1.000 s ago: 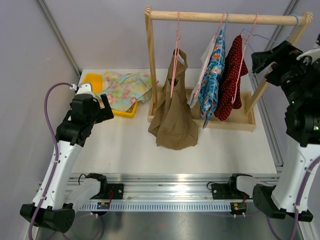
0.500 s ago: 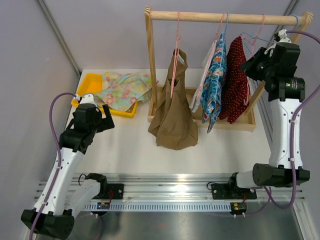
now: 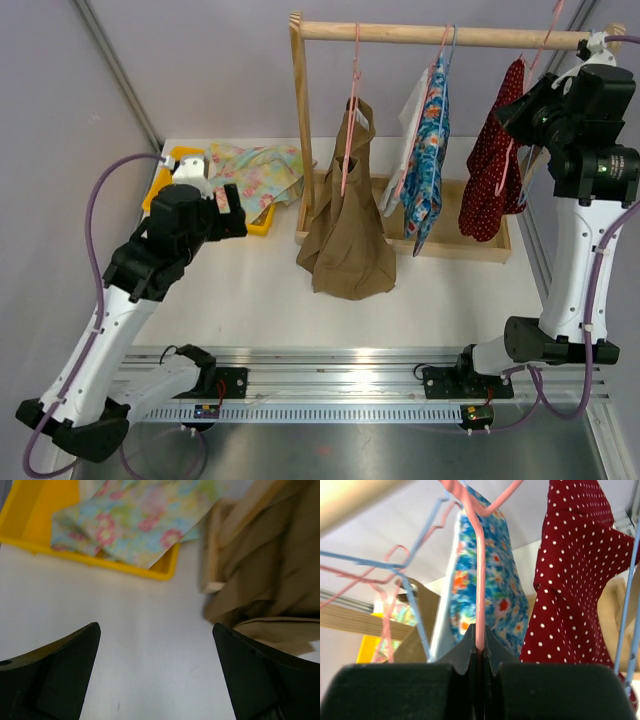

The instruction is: Remove the skirt from the hanger

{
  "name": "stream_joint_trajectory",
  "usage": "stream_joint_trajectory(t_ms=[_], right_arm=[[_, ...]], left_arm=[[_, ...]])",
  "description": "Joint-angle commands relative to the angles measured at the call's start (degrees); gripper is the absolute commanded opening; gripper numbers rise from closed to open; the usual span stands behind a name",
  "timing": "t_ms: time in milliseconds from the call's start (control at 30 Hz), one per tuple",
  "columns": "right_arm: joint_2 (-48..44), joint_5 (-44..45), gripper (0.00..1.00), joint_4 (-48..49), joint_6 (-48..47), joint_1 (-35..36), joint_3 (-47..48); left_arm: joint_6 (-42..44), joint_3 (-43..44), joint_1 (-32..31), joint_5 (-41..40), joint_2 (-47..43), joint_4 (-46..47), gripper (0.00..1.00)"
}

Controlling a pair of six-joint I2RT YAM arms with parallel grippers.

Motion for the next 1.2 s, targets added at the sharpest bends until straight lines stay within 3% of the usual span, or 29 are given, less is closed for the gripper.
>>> stream_joint_trajectory(t_ms=[0, 100, 200, 300, 400, 500, 700, 900, 1100, 1167], right_arm=[[-0.34, -4.09, 0.0, 0.38, -0.79, 0.03, 9.1], [-2.09, -6.2, 0.0, -1.12, -0.27, -0.06, 8.69], [-5.42, -9.18, 0.0, -0.24, 0.17, -0.06, 3.52], [-8.93, -12.52, 0.0, 0.64, 1.58, -0.06, -1.85], [-12.9, -17.35, 0.0, 2.39, 5.35, -0.06, -6.94], [-17.64, -20.88, 0.0, 5.3, 9.48, -0.06, -11.87], [-23.54, -18.07, 0.0, 2.92, 9.75, -0.06, -12.06], [-27.67, -21.06, 0.0, 4.77, 12.48, -0.06, -16.98], [-28.02, -20.71, 0.0, 3.1, 12.04, 0.47, -15.59], [-28.02, -20.44, 0.0, 2.67, 11.95, 0.73, -14.54]], left_arm=[[3.09, 12.52, -10.08, -2.12, 2.8, 5.31, 0.99], [6.87, 21.41, -22.99, 2.85, 8.16, 9.59, 0.99], [10.47, 24.76, -29.16, 10.76, 12.12, 17.05, 0.99], [16.26, 26.78, -40.65, 12.55, 17.13, 22.95, 0.99], [17.6, 28.8, -45.77, 13.77, 23.54, 27.62, 0.99], [17.43, 30.21, -47.98, 14.92, 29.07, 31.84, 0.99], [15.41, 34.77, -50.1, 14.06, 38.22, 35.63, 0.99], [14.26, 37.59, -50.98, 13.87, 42.63, 36.78, 0.99], [13.47, 38.04, -51.33, 11.85, 44.65, 38.54, 0.99], [13.21, 38.04, -51.42, 11.67, 45.26, 39.15, 0.85]])
